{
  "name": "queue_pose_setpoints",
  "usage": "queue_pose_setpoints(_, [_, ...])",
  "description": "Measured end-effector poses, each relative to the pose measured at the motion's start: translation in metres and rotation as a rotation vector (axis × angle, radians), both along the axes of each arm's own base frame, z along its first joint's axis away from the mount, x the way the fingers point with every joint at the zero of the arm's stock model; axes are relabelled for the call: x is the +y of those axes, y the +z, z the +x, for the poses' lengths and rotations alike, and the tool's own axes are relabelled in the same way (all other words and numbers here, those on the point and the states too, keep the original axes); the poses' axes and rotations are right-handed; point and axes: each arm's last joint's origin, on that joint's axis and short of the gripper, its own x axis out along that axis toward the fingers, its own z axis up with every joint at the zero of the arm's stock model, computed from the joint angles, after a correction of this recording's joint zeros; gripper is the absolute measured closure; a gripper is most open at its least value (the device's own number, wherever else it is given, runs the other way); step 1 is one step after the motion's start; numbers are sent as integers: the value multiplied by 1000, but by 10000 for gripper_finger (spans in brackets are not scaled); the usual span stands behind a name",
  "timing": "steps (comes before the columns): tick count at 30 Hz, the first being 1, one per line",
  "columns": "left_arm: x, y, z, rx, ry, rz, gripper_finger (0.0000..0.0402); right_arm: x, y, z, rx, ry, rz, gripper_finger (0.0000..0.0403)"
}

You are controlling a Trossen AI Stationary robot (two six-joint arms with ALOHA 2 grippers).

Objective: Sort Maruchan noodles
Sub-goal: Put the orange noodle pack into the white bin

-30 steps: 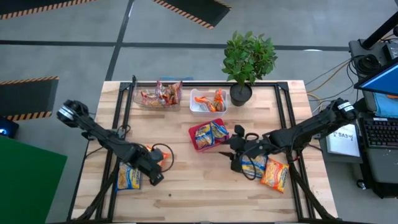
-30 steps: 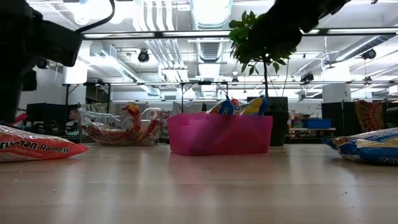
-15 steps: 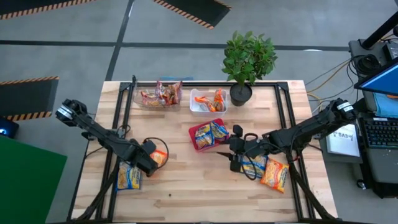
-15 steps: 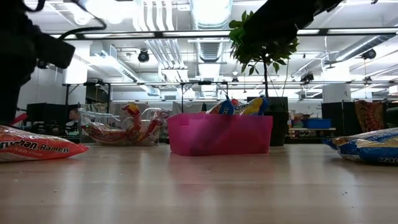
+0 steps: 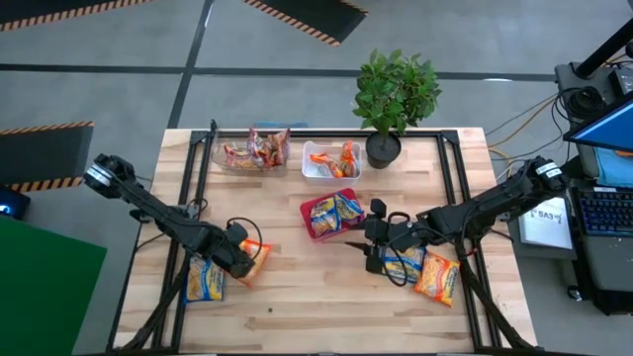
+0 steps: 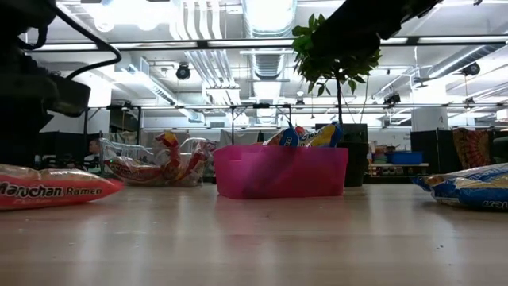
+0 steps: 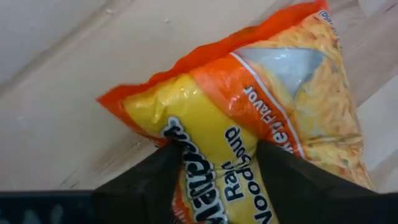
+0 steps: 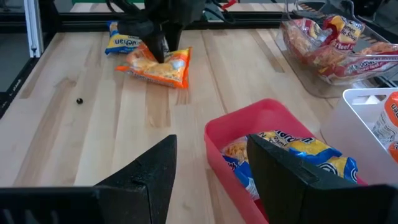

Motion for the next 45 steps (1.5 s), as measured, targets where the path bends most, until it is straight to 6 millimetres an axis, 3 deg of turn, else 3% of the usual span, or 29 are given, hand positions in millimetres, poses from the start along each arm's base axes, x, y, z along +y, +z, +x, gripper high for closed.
queue_pose_setpoints(6, [-2,2,3,-2,-6,13,302,0,-4,1,17,-2,-3,221])
queue_pose_setpoints(11, [-5,19,11,-54,-16,86,390,0,-6,1,19,-9,11,222])
queue_pose_setpoints(20, [-12,86,33,-212,-155,362,400,3,-11,-2,31,-6,22,223])
queue_pose_setpoints(26, [-4,128,51,-359,-156,636,401,3,-11,-1,30,-2,11,223])
queue_pose_setpoints(30, [12,142,59,-383,-74,852,401,3,-11,-1,29,-1,11,223])
queue_pose_setpoints(36, [56,147,79,-314,110,1080,402,3,-11,-2,34,8,-10,223])
queue_pose_setpoints(45, [127,127,132,-134,24,1090,401,3,-11,-2,36,12,-21,223])
